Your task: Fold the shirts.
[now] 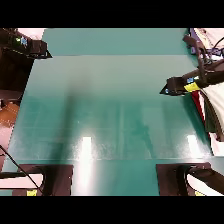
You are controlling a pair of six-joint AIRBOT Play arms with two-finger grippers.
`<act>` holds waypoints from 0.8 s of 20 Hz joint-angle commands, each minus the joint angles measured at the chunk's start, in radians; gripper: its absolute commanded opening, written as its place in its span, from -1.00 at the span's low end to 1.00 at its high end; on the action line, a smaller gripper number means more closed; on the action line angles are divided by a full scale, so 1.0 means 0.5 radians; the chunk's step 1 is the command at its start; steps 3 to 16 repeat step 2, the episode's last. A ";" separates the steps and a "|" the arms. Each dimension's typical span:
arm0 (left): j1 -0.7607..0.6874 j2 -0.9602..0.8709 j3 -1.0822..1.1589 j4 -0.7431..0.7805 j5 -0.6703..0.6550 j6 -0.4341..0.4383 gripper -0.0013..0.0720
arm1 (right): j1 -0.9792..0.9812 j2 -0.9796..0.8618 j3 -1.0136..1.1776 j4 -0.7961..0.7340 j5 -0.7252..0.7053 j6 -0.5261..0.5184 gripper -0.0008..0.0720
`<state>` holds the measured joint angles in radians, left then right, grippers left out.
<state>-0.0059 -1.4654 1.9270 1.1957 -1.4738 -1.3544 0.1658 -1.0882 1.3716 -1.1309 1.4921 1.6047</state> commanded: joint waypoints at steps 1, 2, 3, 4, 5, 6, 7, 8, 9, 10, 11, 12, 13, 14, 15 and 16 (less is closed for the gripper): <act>0.001 0.002 0.000 0.001 0.002 0.000 -0.90 | 0.103 0.002 -0.001 0.005 -0.044 -0.003 -0.93; 0.001 0.002 0.001 0.000 0.002 0.000 -0.90 | 0.103 0.002 -0.001 0.005 -0.044 -0.003 -0.93; 0.001 0.002 0.001 0.000 0.002 0.000 -0.90 | 0.103 0.002 -0.001 0.005 -0.044 -0.003 -0.93; 0.001 0.002 0.001 0.000 0.002 0.000 -0.90 | 0.103 0.002 -0.001 0.005 -0.044 -0.003 -0.93; 0.001 0.002 0.001 0.000 0.002 0.000 -0.90 | 0.103 0.002 -0.001 0.005 -0.044 -0.003 -0.93; 0.001 0.002 0.001 0.000 0.002 0.000 -0.90 | 0.103 0.002 -0.001 0.005 -0.044 -0.003 -0.93; 0.001 0.002 0.001 0.000 0.002 0.000 -0.90 | 0.103 0.002 -0.001 0.005 -0.044 -0.003 -0.93; 0.001 0.002 0.001 0.000 0.002 0.000 -0.90 | 0.103 0.002 -0.001 0.005 -0.044 -0.003 -0.93; 0.001 0.002 0.001 0.000 0.002 0.000 -0.90 | 0.103 0.002 -0.001 0.005 -0.044 -0.003 -0.93; 0.001 0.002 0.001 0.000 0.002 0.000 -0.90 | 0.103 0.002 -0.001 0.005 -0.044 -0.003 -0.93; 0.001 0.002 0.001 0.000 0.002 0.000 -0.90 | 0.103 0.002 -0.001 0.005 -0.044 -0.003 -0.93; 0.001 0.002 0.001 0.000 0.002 0.000 -0.90 | 0.103 0.002 -0.001 0.005 -0.044 -0.003 -0.93; 0.001 0.002 0.001 0.000 0.002 0.000 -0.90 | 0.103 0.002 -0.001 0.005 -0.044 -0.003 -0.93; 0.001 0.002 0.001 0.000 0.002 0.000 -0.90 | 0.103 0.002 -0.001 0.005 -0.044 -0.003 -0.93; 0.001 0.002 0.001 0.000 0.002 0.000 -0.90 | 0.103 0.002 -0.001 0.005 -0.044 -0.003 -0.93; 0.001 0.002 0.001 0.000 0.002 0.000 -0.90 | 0.103 0.002 -0.001 0.005 -0.044 -0.003 -0.93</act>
